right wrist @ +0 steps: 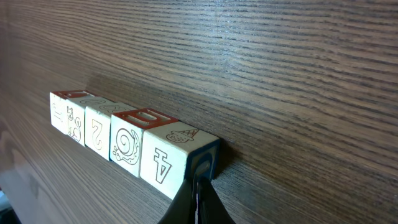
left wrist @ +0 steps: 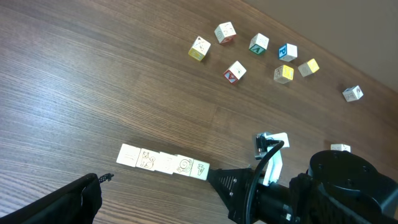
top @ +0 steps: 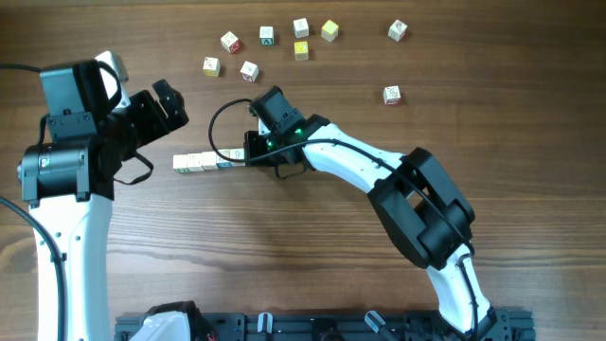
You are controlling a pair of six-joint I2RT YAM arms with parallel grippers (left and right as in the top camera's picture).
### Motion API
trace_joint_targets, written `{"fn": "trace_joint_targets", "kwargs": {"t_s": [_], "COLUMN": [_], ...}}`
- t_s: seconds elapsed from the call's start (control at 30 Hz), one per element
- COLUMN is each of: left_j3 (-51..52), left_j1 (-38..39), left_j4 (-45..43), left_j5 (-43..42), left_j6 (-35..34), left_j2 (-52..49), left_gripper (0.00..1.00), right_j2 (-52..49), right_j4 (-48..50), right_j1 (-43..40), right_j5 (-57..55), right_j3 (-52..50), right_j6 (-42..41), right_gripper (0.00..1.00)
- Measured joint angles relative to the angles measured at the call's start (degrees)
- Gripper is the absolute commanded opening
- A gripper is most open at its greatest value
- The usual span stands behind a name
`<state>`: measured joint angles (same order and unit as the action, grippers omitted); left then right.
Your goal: Form a horizontal line
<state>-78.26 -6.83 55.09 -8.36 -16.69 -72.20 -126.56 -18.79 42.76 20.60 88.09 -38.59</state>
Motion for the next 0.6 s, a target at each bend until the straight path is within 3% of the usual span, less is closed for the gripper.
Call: {"fn": "trace_joint_targets", "kwargs": {"t_s": [0.6], "left_j3": [0.0], "left_j1": [0.0], "left_j4": [0.0], "left_j5": [0.0], "left_j6": [0.0], "left_j2": [0.0], "left_gripper": [1.00], "right_j2": [0.0], "right_j4": [-7.8], "right_j1": [-6.0], "right_j5": [-2.7], "right_j3": [0.0], "right_j6": [0.3], "right_gripper": [0.04]}}
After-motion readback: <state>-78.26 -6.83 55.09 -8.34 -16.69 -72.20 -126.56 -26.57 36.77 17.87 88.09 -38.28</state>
